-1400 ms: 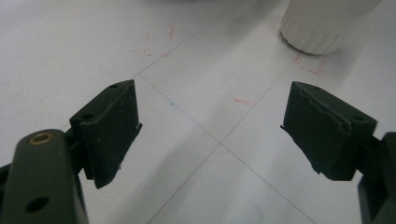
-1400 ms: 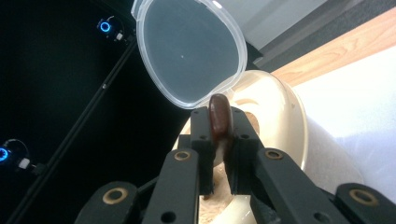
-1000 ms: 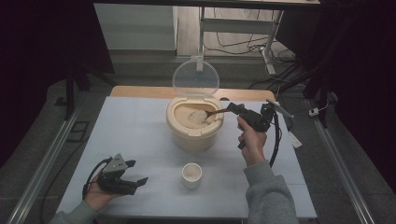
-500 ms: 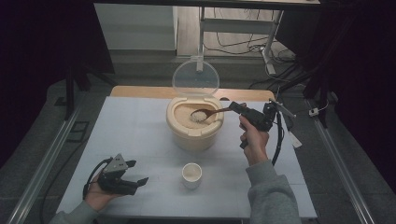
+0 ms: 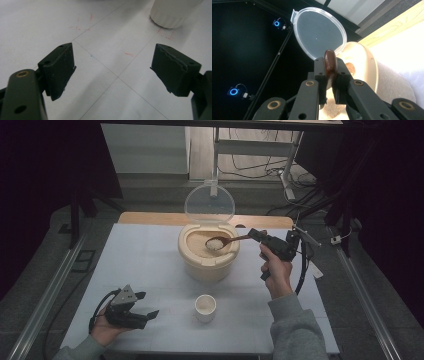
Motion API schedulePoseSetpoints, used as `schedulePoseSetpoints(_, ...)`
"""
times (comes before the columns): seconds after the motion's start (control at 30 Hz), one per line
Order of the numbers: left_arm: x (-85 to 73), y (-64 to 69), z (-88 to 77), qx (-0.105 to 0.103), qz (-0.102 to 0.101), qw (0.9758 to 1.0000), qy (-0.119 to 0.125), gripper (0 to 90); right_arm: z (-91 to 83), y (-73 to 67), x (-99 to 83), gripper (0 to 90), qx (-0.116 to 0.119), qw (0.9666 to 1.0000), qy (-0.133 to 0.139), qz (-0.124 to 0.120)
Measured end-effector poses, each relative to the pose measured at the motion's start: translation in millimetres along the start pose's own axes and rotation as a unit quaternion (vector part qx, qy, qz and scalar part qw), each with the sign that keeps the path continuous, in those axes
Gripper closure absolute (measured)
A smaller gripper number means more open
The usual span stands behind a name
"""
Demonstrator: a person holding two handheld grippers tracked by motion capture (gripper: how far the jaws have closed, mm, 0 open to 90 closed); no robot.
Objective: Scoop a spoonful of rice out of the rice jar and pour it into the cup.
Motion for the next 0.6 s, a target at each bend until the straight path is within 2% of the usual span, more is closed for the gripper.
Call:
schedulePoseSetpoints(0.13, -0.1, -0.2, 0.0, 0.000, 0.000, 1.0000, 0.000, 18.4, -4.4, -0.1, -2.4, 83.2, 0.003, 1.0000, -0.006, 0.004)
schedulePoseSetpoints(0.33, -0.4, -0.4, 0.0, 0.000, -0.001, 1.0000, 0.000, 18.4, -17.2, -12.4, -8.1, 83.1, 0.021, 0.9996, -0.019, 0.008)
schedulePoseSetpoints(0.47, -0.3, -0.2, -0.2, 0.001, -0.001, 1.0000, 0.000, 18.4, -27.1, -20.3, -17.9, 83.2, 0.031, 0.9987, -0.040, 0.004)
schedulePoseSetpoints(0.6, -0.4, -0.2, 0.2, 0.000, -0.002, 1.0000, -0.001, 18.4, -33.9, -22.1, -30.2, 83.1, 0.037, 0.9977, -0.057, 0.003)
Point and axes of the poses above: each handheld gripper's, and its own axes: z roughly forward along the jaws, x roughly out of its top, y roughly to its right, the point moved 10 cm from there along z, roughly forward along the jaws, and after that the axes turned 4 degrees about x, right-handed, at the moved point
